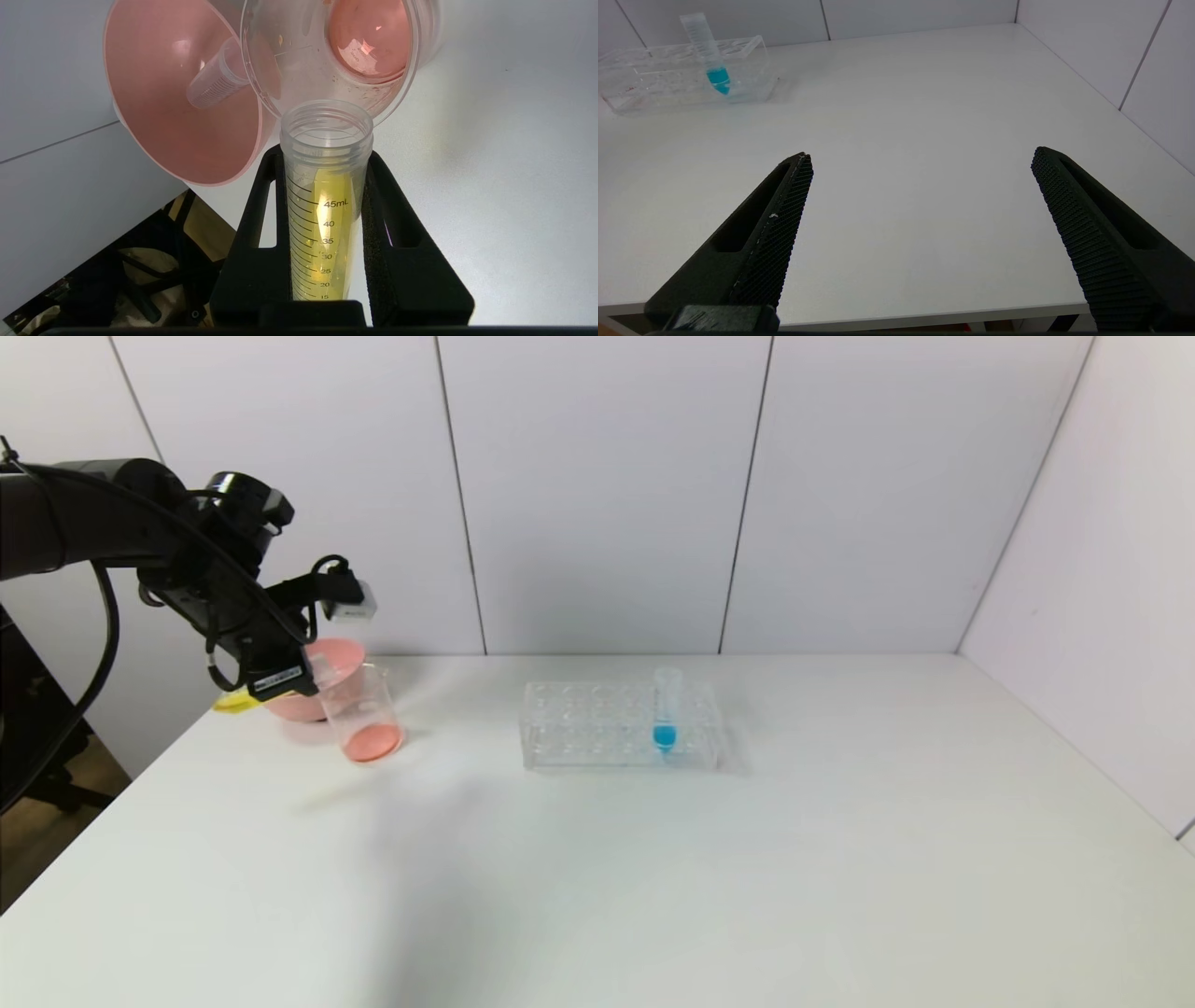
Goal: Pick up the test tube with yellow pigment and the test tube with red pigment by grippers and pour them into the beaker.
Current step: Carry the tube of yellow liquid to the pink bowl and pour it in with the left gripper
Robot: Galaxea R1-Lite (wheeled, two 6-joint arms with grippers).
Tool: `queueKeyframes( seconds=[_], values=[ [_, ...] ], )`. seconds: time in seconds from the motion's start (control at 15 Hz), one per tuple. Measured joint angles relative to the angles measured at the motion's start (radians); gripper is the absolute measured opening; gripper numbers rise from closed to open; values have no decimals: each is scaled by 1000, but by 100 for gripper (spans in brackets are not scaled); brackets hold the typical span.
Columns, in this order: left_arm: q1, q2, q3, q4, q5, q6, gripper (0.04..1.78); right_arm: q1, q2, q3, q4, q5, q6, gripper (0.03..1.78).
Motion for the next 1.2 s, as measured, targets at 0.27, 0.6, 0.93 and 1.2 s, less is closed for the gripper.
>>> queueKeyframes(
  seconds=[0.27,0.6,0.93,1.2],
  values=[
    [-27,5,-7,0,88,11,44,0,0,0,0,0,0,171],
    [-56,6,-12,-5,166,12,44,0,0,0,0,0,0,171],
    [-70,9,-12,4,216,21,44,0,0,0,0,0,0,171],
    [-90,15,-12,20,274,22,44,0,0,0,0,0,0,171]
  ],
)
